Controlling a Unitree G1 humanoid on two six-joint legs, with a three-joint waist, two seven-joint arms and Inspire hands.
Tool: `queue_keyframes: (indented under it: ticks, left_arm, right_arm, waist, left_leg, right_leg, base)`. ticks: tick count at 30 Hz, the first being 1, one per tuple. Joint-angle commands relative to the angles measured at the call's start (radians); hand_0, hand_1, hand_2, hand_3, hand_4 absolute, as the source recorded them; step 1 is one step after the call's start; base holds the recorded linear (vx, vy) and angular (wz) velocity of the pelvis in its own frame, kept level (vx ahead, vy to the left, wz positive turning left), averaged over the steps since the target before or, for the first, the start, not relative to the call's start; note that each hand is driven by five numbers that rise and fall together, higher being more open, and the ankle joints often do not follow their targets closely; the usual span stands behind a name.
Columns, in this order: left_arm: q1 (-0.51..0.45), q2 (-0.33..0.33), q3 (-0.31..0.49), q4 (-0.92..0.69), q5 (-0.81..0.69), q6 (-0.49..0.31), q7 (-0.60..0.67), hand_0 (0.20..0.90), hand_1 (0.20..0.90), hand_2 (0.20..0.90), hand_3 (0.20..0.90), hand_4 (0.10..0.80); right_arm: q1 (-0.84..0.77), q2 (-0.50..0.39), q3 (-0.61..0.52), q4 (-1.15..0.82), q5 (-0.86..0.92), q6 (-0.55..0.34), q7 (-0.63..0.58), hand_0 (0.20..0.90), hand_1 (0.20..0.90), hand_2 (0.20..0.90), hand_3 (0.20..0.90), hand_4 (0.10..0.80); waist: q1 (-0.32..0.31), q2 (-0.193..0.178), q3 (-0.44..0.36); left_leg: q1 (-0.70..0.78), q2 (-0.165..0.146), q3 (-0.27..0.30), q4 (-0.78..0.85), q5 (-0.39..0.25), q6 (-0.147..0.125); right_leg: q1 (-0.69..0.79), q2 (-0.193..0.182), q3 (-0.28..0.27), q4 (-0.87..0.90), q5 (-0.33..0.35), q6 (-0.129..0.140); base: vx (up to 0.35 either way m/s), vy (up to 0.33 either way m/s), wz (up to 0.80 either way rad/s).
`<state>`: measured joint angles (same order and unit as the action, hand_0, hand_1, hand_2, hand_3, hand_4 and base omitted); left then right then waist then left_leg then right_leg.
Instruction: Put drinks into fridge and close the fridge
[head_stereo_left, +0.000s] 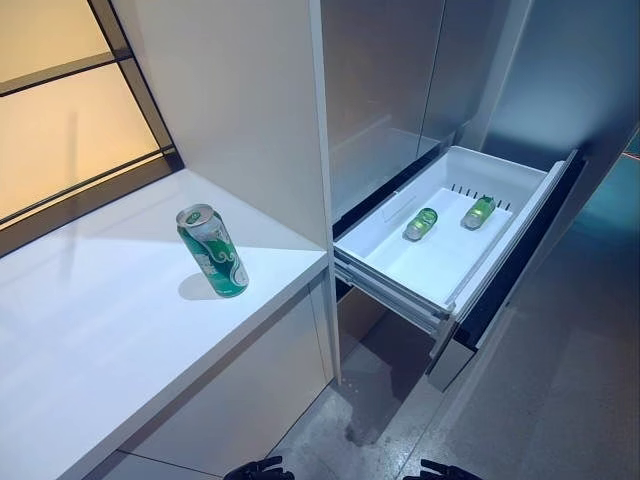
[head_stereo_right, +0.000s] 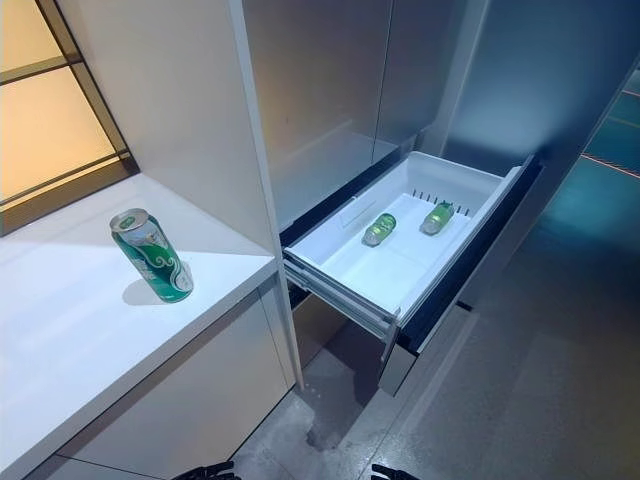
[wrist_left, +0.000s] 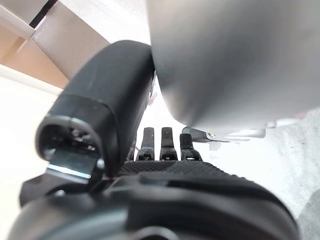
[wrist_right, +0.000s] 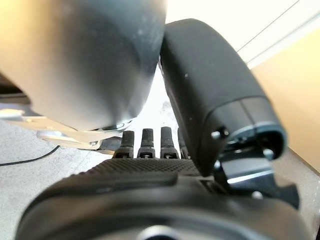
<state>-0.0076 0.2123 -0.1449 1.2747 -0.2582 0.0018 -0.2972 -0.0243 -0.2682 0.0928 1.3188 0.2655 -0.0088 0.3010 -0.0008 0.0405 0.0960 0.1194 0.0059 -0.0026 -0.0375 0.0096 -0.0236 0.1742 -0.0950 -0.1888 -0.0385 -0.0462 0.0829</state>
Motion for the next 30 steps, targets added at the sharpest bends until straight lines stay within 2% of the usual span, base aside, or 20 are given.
queue_keyframes:
  ticks: [1,6,11,13,18,19,20,21,25,28,30]
  left_arm:
    - [-0.002,0.006,0.002,0.029,0.021,-0.033,-0.010,0.900,0.900,0.900,0.900,0.800]
    - [-0.004,0.004,0.003,0.018,0.007,-0.092,0.007,0.900,0.900,0.900,0.900,0.800]
    - [-0.018,0.015,-0.048,-0.041,0.067,-0.252,-0.018,0.900,0.900,0.900,0.900,0.800]
    - [-0.038,0.024,-0.083,-0.129,0.054,-0.244,-0.051,0.900,0.900,0.900,0.900,0.800]
    - [-0.088,0.055,-0.139,-0.308,-0.010,-0.120,-0.207,0.900,0.900,0.900,0.900,0.800]
    - [-0.108,0.081,-0.159,-0.390,-0.033,-0.068,-0.318,0.900,0.900,0.900,0.900,0.800]
    - [-0.117,0.099,-0.170,-0.431,-0.057,-0.044,-0.367,0.900,0.900,0.900,0.900,0.800]
    - [-0.141,0.135,-0.184,-0.519,-0.095,0.019,-0.439,0.900,0.900,0.900,0.900,0.800]
    - [-0.214,0.223,-0.197,-0.766,-0.230,0.118,-0.565,0.900,0.900,0.900,0.900,0.800]
    - [-0.256,0.263,-0.171,-1.056,-0.461,0.287,-0.619,0.900,0.900,0.900,0.900,0.800]
    - [-0.253,0.252,-0.143,-1.232,-0.624,0.333,-0.600,0.900,0.900,0.900,0.900,0.800]
  right_arm:
    - [-0.027,-0.002,-0.004,0.047,-0.001,-0.021,0.021,0.900,0.900,0.900,0.900,0.800]
    - [-0.032,-0.005,-0.005,0.051,-0.003,-0.019,0.024,0.900,0.900,0.900,0.900,0.800]
    - [-0.042,-0.015,0.002,0.053,-0.002,-0.016,0.026,0.900,0.900,0.900,0.900,0.800]
    - [-0.047,-0.023,0.007,0.045,-0.006,-0.006,0.027,0.900,0.900,0.900,0.900,0.800]
    - [-0.062,-0.044,0.008,0.038,-0.020,0.009,0.028,0.900,0.900,0.900,0.900,0.800]
    - [-0.068,-0.053,0.008,0.037,-0.028,0.011,0.031,0.900,0.900,0.900,0.900,0.800]
    - [-0.070,-0.056,0.010,0.034,-0.031,0.013,0.032,0.900,0.900,0.900,0.900,0.800]
    - [-0.070,-0.061,0.016,0.034,-0.033,0.011,0.034,0.900,0.900,0.900,0.900,0.800]
    - [-0.071,-0.071,0.032,0.036,-0.029,-0.004,0.040,0.900,0.900,0.900,0.900,0.800]
    - [-0.070,-0.074,0.032,0.045,-0.022,-0.021,0.039,0.900,0.900,0.900,0.900,0.800]
    - [-0.060,-0.070,0.020,0.046,-0.024,-0.032,0.036,0.900,0.900,0.900,0.900,0.800]
  waist:
    - [0.029,-0.018,-0.008]
    - [0.034,-0.017,-0.006]
    - [0.033,-0.011,-0.003]
    - [0.030,-0.006,0.000]
    - [0.023,0.011,0.004]
    - [0.020,0.018,0.003]
    - [0.018,0.021,0.004]
    - [0.015,0.025,0.004]
    - [0.011,0.032,0.009]
    - [0.018,0.036,0.012]
    - [0.023,0.033,0.010]
  left_leg:
    - [-0.004,-0.078,0.002,0.031,-0.099,0.037]
    - [-0.007,-0.079,0.004,0.029,-0.096,0.035]
    - [-0.008,-0.076,0.010,0.026,-0.091,0.031]
    - [-0.008,-0.075,0.010,0.025,-0.089,0.030]
    - [-0.009,-0.073,0.012,0.022,-0.085,0.030]
    - [-0.011,-0.072,0.012,0.020,-0.082,0.029]
    - [-0.011,-0.072,0.013,0.017,-0.081,0.029]
    - [-0.011,-0.072,0.014,0.015,-0.079,0.029]
    - [-0.013,-0.073,0.015,0.017,-0.077,0.031]
    - [-0.010,-0.079,0.004,0.012,-0.079,0.038]
    - [-0.004,-0.082,-0.007,0.007,-0.084,0.042]
  right_leg:
    - [-0.074,0.071,0.027,0.070,-0.049,-0.032]
    - [-0.072,0.070,0.023,0.060,-0.045,-0.031]
    - [-0.073,0.069,0.021,0.056,-0.040,-0.028]
    - [-0.075,0.070,0.025,0.056,-0.038,-0.027]
    - [-0.081,0.072,0.035,0.058,-0.035,-0.024]
    - [-0.085,0.073,0.039,0.059,-0.034,-0.022]
    - [-0.087,0.073,0.041,0.059,-0.033,-0.021]
    - [-0.088,0.074,0.044,0.060,-0.031,-0.019]
    - [-0.096,0.073,0.050,0.068,-0.028,-0.017]
    - [-0.093,0.073,0.056,0.066,-0.029,-0.020]
    - [-0.086,0.075,0.061,0.059,-0.029,-0.021]
  base:
    - [0.000,0.000,0.00]
    - [0.000,0.000,0.00]
    - [0.000,0.000,0.00]
    - [0.000,0.000,0.00]
    - [-0.012,0.028,0.00]
    - [-0.020,0.041,-0.01]
    - [-0.019,0.046,-0.01]
    - [0.000,0.000,0.00]
    - [0.000,0.000,0.00]
    - [0.000,0.000,0.00]
    - [0.006,-0.015,0.01]
